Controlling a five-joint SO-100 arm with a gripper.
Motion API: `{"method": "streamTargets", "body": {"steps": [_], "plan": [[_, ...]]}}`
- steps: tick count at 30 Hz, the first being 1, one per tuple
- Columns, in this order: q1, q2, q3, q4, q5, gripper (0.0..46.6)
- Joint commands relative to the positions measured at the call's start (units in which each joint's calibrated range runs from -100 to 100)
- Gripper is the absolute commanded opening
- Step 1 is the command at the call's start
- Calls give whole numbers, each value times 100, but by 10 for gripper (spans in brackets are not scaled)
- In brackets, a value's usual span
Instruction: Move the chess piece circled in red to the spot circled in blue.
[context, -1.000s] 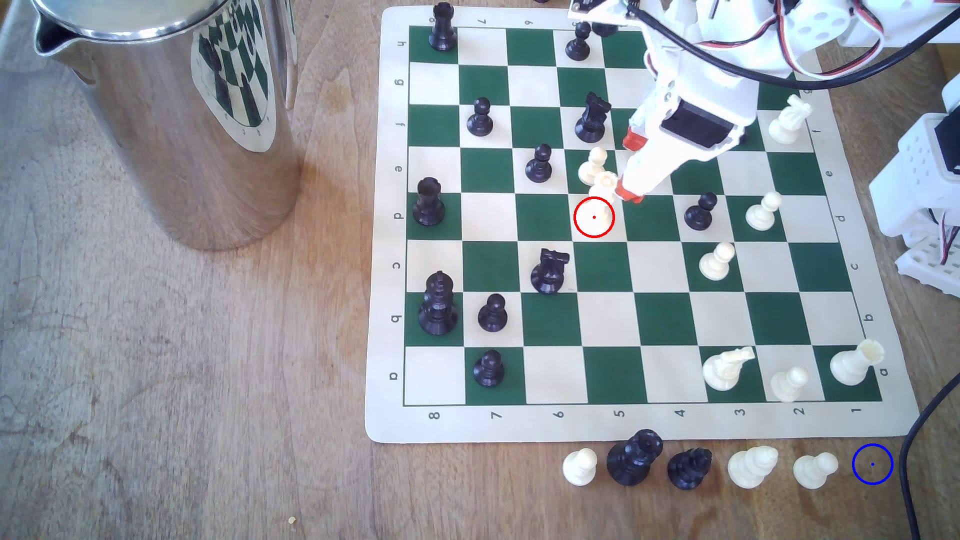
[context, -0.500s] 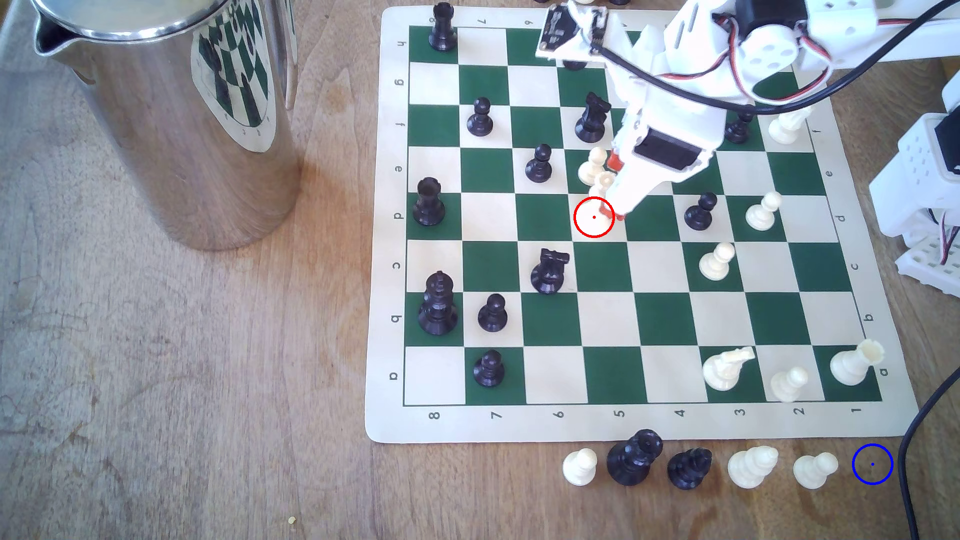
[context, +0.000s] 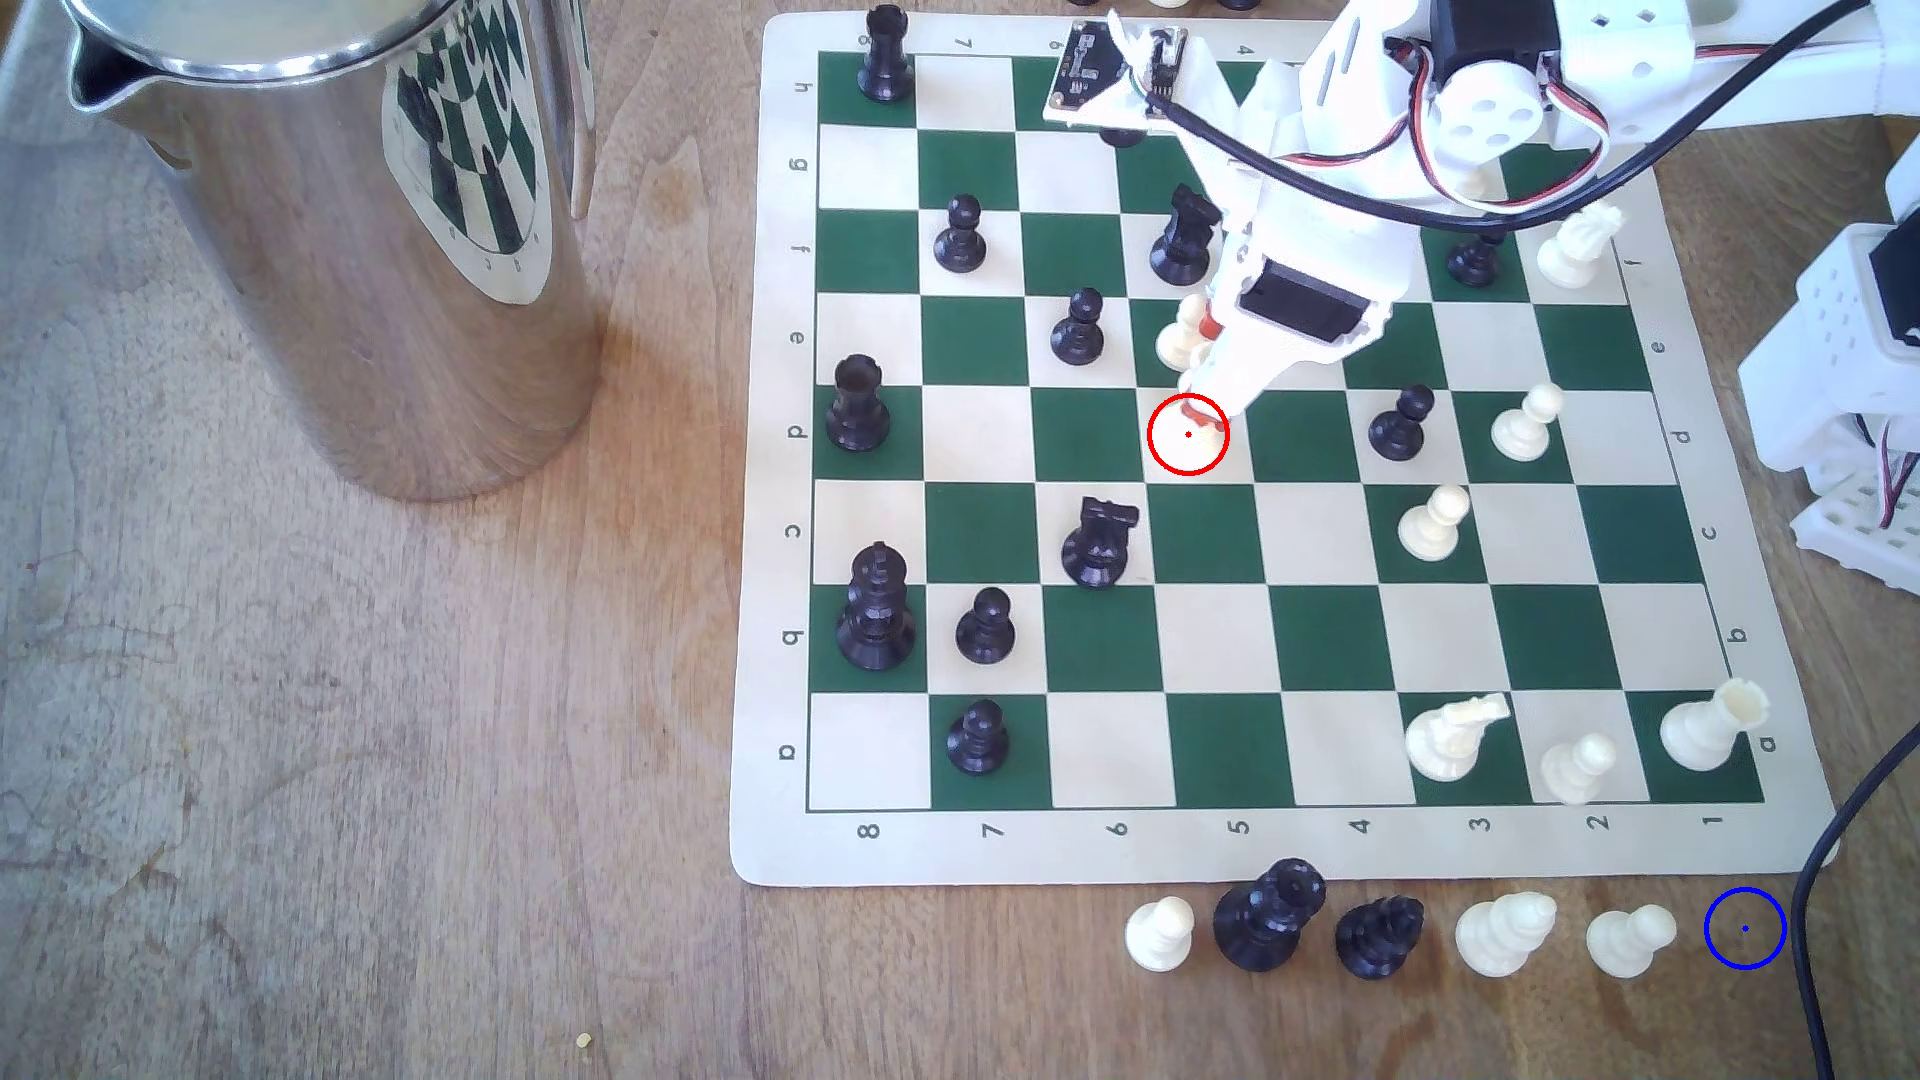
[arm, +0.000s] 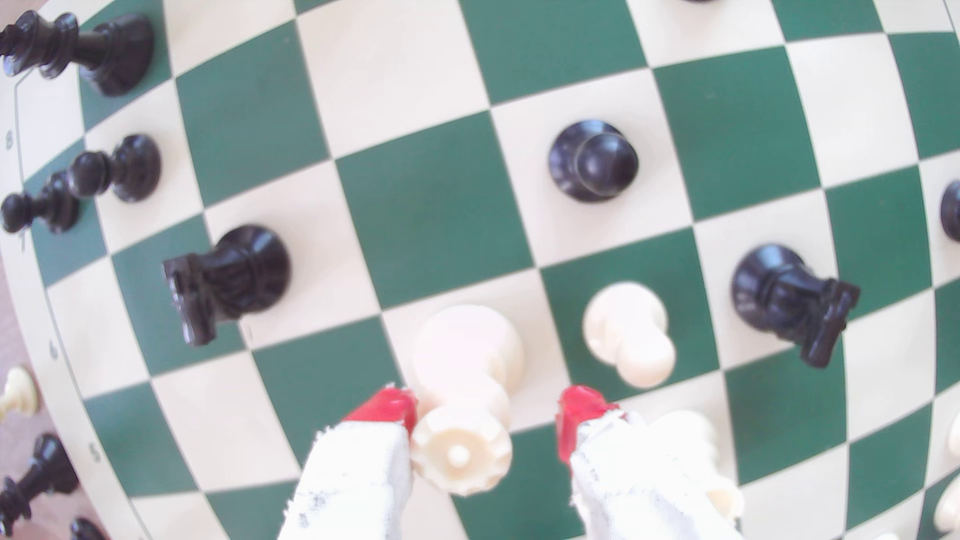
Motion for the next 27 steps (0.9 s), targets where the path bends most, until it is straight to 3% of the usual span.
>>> {"method": "streamTargets", "body": {"steps": [1,5,8,10,20,21,24,27], "plan": [[-84,-240,-534,-5,-20,144],[-76,-223,-661,-5,-20,139],[-92,-206,-670,3,-20,32],[-107,-189,-670,11,-10,3],[-154,-130,-743,93,-20,3],[-146,-113,-770,93,-20,9],[-123,-79,-788,69,-39,87],[-115,-70,-797,77,-24,106]]}}
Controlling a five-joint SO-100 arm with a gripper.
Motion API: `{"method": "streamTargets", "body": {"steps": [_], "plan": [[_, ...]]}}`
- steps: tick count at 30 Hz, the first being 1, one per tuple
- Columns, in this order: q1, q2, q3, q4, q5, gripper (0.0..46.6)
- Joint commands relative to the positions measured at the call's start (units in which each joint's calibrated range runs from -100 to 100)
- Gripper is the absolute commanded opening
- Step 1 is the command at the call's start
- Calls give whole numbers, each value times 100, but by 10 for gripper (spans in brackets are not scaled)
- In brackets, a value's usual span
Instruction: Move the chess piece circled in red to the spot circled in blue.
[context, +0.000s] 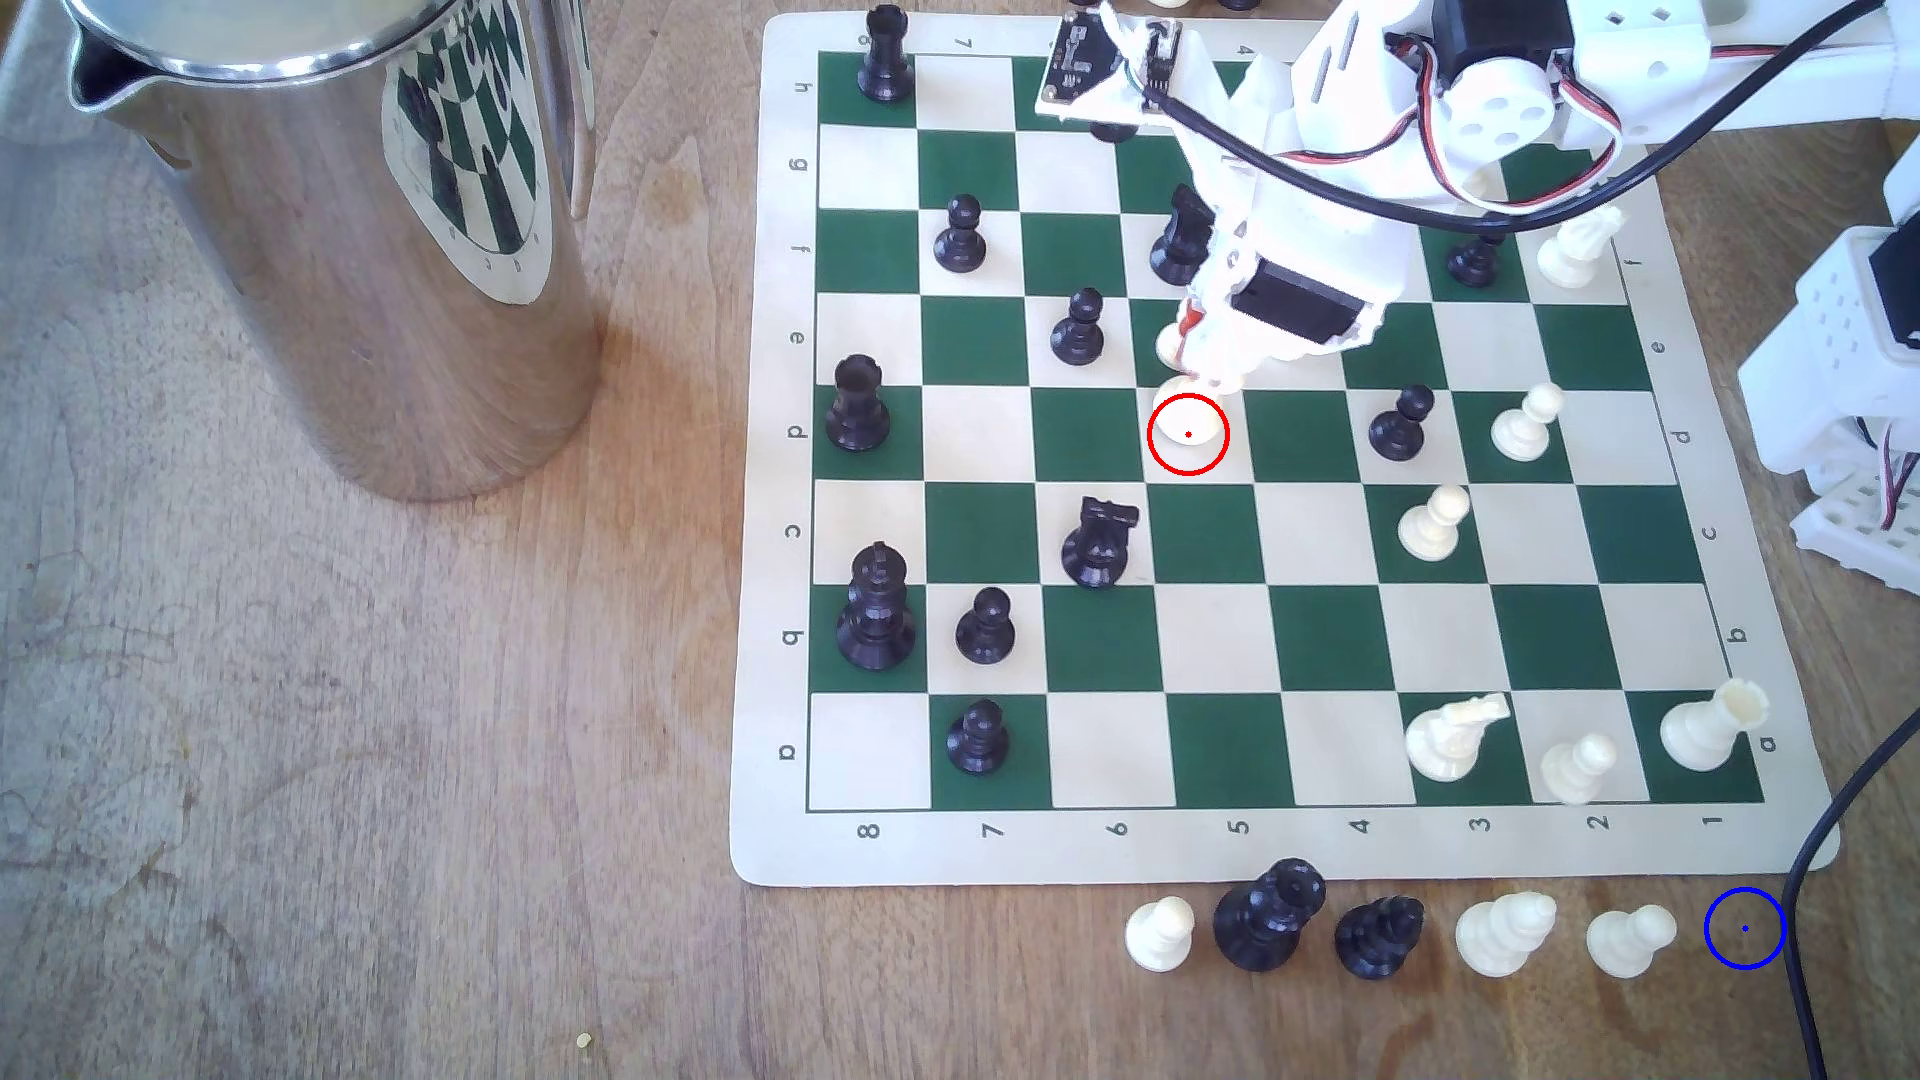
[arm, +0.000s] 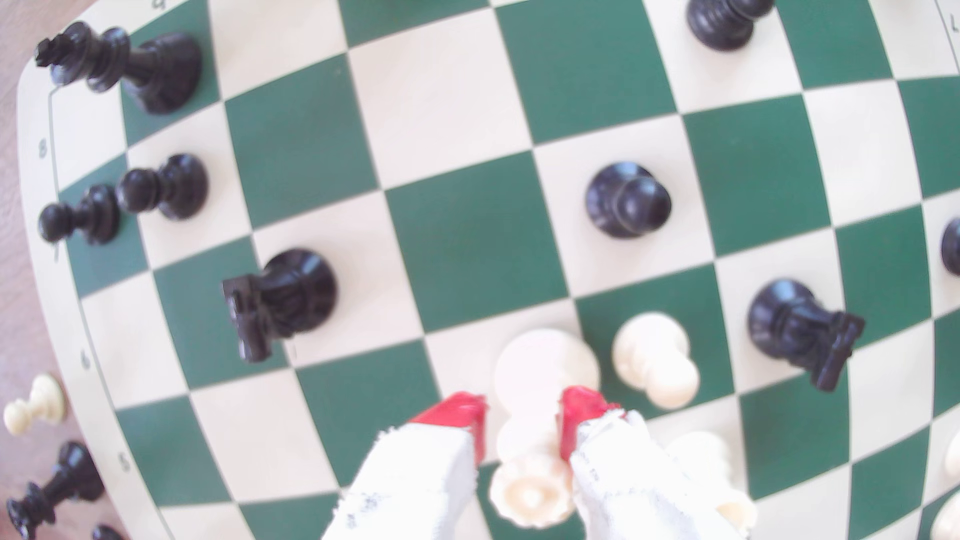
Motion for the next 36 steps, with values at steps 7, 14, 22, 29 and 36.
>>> {"method": "streamTargets", "body": {"steps": [7,14,22,29,36], "plan": [[42,-36,-454,120,44,144],[151,15,-408,120,117,139],[128,6,-408,267,147,103],[81,-2,-408,341,161,3],[3,-325,-490,431,107,3]]}}
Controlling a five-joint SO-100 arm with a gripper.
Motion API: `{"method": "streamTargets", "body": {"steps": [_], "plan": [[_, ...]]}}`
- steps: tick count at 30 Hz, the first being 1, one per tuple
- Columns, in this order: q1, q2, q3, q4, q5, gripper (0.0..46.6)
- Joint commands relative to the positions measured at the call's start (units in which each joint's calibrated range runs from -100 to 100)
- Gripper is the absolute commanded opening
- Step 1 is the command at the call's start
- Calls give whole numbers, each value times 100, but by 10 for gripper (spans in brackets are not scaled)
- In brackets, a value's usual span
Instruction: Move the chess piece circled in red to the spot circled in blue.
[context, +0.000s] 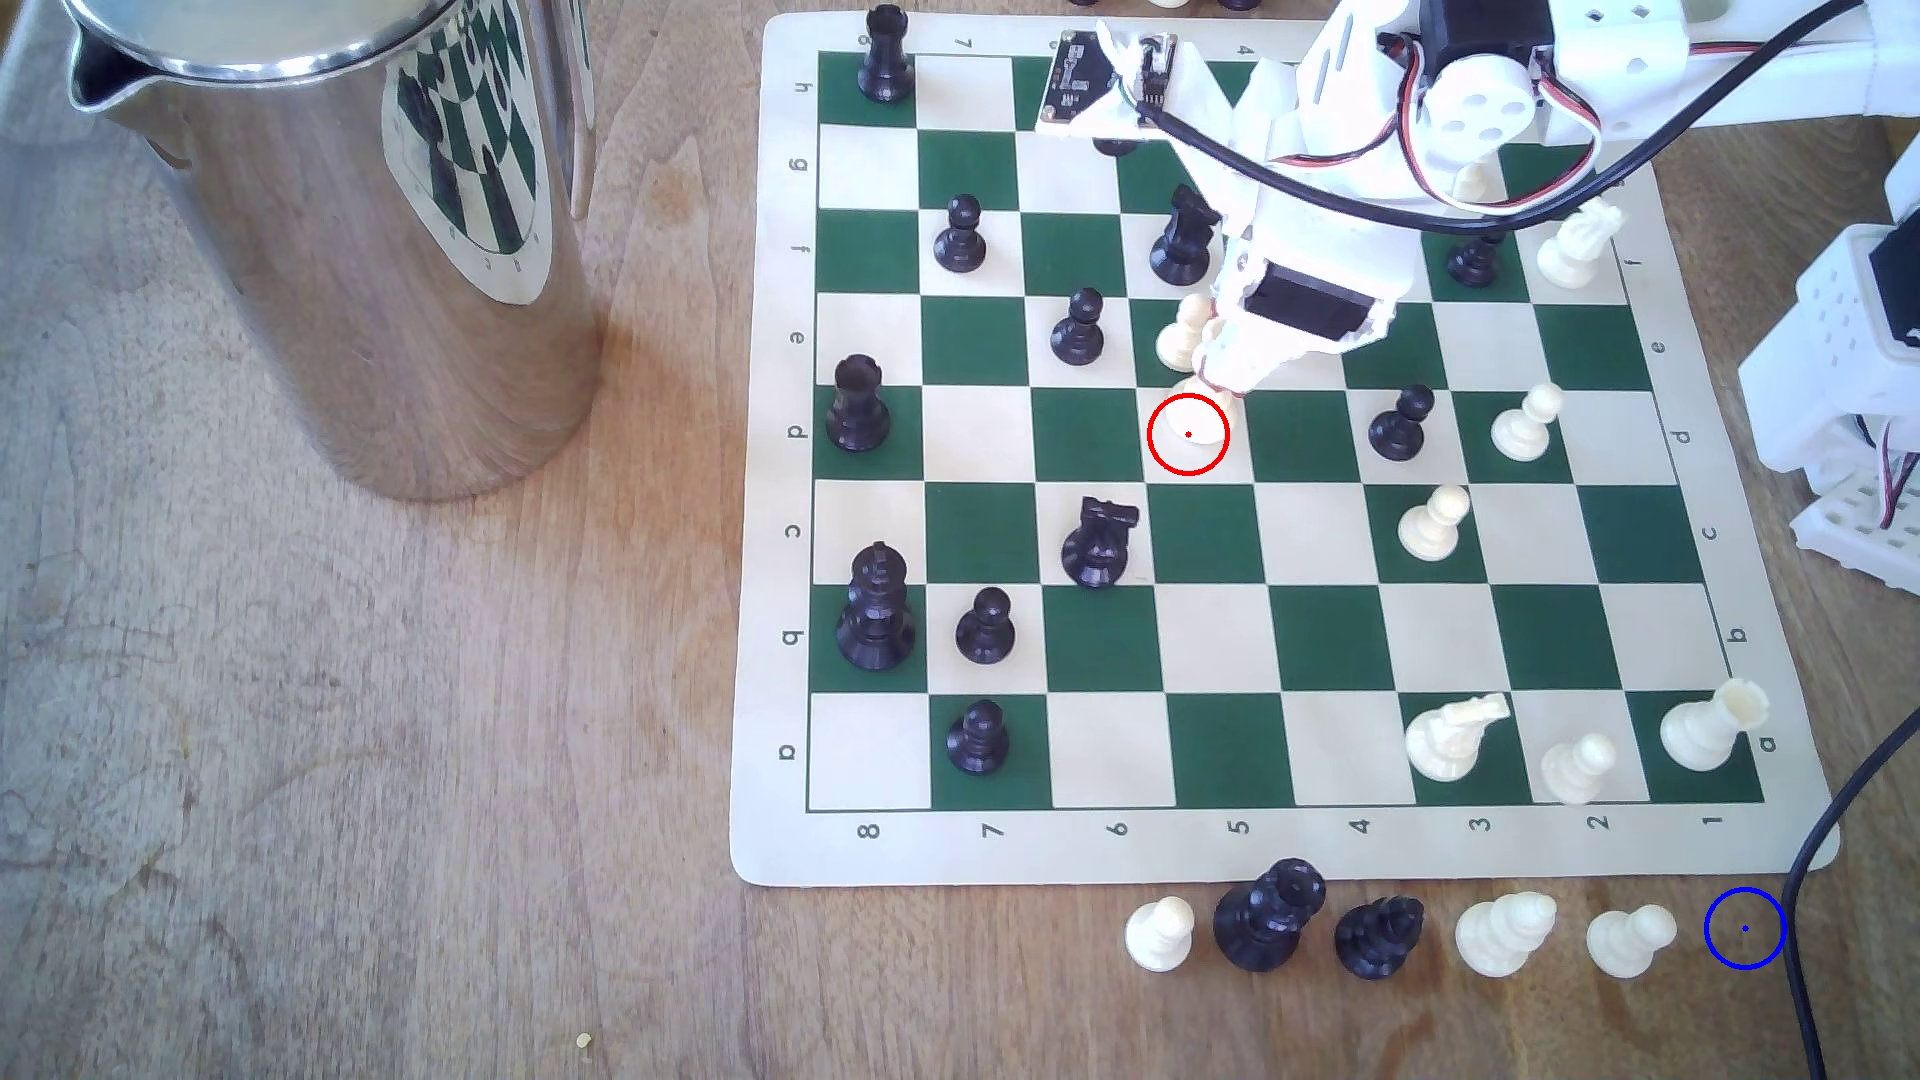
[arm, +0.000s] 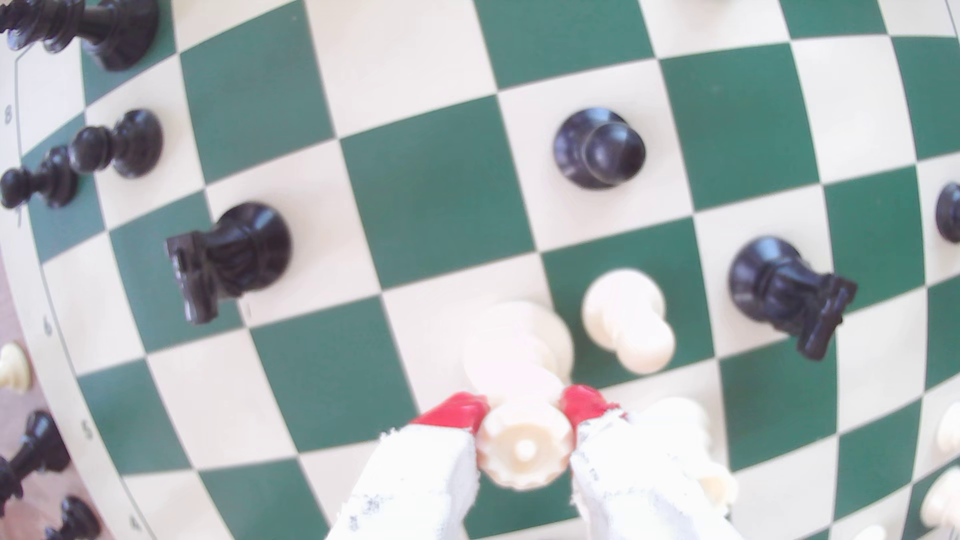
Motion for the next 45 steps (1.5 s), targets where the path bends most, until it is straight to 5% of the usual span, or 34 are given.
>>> {"method": "streamTargets", "body": {"steps": [1,13,28,45], "plan": [[-117,-629,-572,170,-63,3],[-586,-2403,-735,1021,-200,3],[-3214,-4780,1097,2242,-855,3],[-4747,-4941,2620,1406,-835,4]]}}
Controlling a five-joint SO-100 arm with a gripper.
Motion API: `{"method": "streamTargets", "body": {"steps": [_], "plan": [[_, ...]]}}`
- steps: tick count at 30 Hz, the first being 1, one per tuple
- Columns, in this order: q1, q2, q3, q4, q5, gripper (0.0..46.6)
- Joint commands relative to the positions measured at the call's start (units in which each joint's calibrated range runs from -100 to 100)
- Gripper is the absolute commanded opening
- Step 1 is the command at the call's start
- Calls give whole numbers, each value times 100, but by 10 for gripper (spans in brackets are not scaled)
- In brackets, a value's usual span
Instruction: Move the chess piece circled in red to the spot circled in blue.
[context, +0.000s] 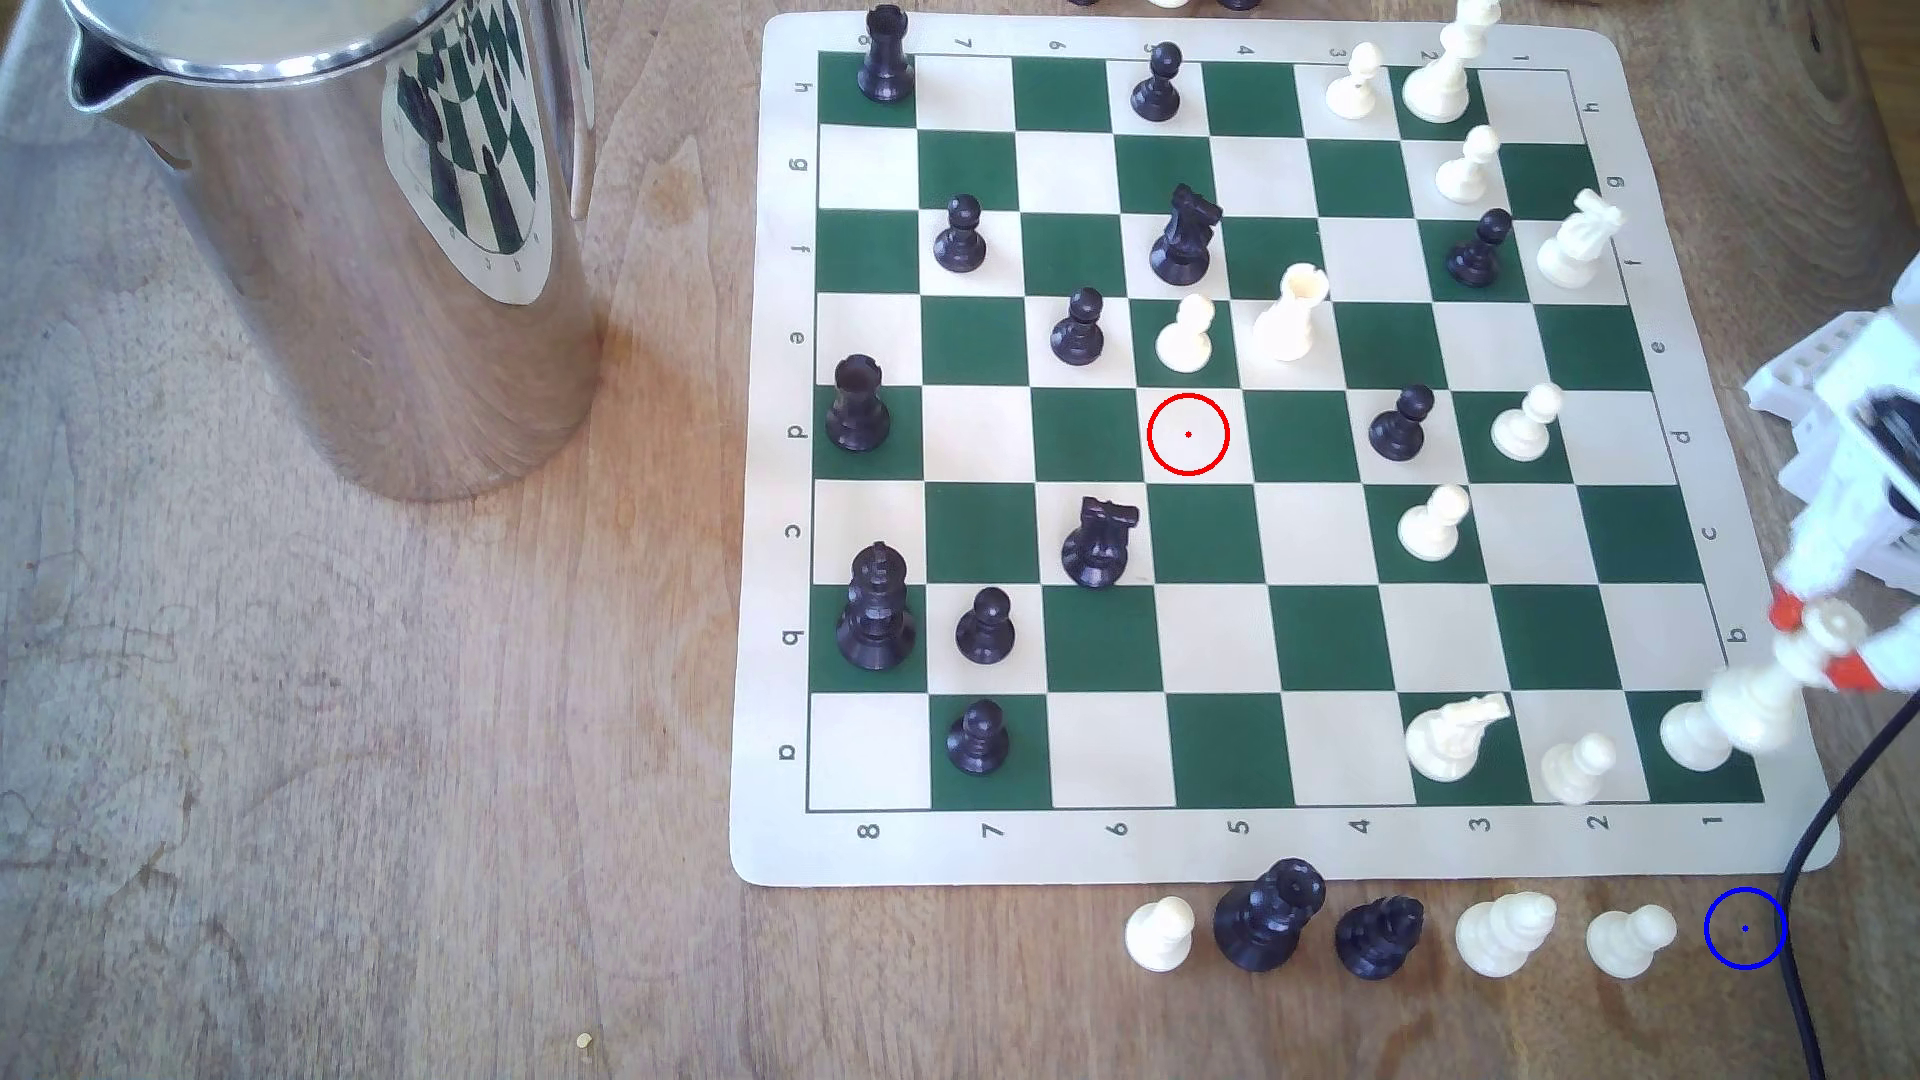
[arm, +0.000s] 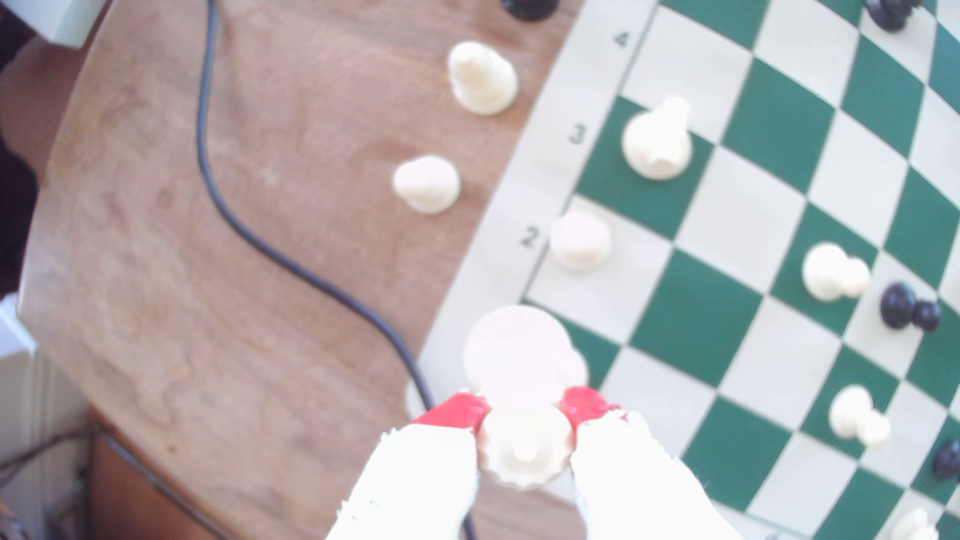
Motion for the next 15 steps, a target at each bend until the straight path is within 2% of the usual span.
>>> {"method": "streamTargets", "body": {"steps": [1,7,15], "plan": [[-215,246,-73,-365,20,4],[-536,1027,-101,-954,34,4],[-504,1613,-101,-1397,39,4]]}}
